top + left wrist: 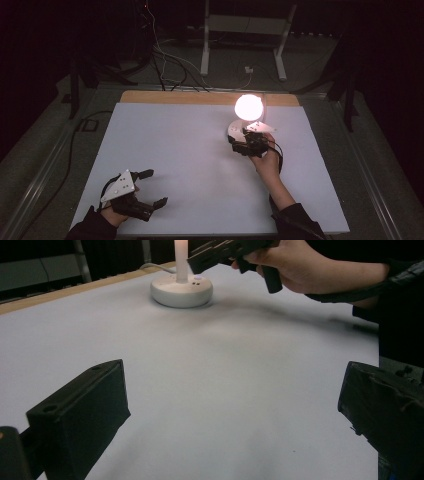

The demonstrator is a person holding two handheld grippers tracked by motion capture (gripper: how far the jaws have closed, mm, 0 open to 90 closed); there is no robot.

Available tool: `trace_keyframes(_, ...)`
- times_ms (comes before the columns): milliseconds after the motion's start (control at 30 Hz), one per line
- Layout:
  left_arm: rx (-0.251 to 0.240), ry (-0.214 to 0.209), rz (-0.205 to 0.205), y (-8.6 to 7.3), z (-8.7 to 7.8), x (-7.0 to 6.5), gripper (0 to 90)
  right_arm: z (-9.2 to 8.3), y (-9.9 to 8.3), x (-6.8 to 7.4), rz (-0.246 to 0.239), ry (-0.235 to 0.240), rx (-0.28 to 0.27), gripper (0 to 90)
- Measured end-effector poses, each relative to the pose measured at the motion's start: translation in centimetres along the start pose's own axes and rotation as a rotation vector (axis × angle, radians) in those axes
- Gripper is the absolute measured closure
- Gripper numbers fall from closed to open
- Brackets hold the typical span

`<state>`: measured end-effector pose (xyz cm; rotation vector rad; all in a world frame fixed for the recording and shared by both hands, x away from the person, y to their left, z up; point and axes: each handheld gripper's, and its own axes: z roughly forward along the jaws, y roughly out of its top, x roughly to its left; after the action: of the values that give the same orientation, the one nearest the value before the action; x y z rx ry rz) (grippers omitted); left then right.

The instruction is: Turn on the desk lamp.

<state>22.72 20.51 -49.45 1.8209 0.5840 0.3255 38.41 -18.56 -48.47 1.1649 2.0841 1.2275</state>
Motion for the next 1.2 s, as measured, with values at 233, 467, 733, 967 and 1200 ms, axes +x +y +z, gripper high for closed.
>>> trace_keyframes(233, 0.000, -0.003, -0.004, 0.0, 0.0, 0.0, 0.3, -2.0, -0.3, -0.2, 0.028, 0.054, -0.022, 2.6)
trace_keyframes(467, 0.000, -0.007, -0.005, 0.0, 0.0, 0.0, 0.3, -4.1, -0.3, 0.1, -0.011, 0.097, 0.009, 0.0)
trace_keyframes(733, -0.001, -0.008, -0.004, 0.0, 0.1, 0.0, 0.3, -6.3, -1.2, 0.2, -0.052, 0.092, 0.019, 0.0)
trace_keyframes(967, 0.000, -0.007, -0.003, 0.0, 0.0, 0.0, 0.3, -8.1, -2.2, -0.1, -0.045, 0.104, 0.012, 0.0)
trace_keyframes(1200, 0.000, -0.009, -0.005, 0.0, 0.1, 0.0, 0.3, -10.5, -3.8, -0.5, -0.042, 0.099, 0.004, 0.0)
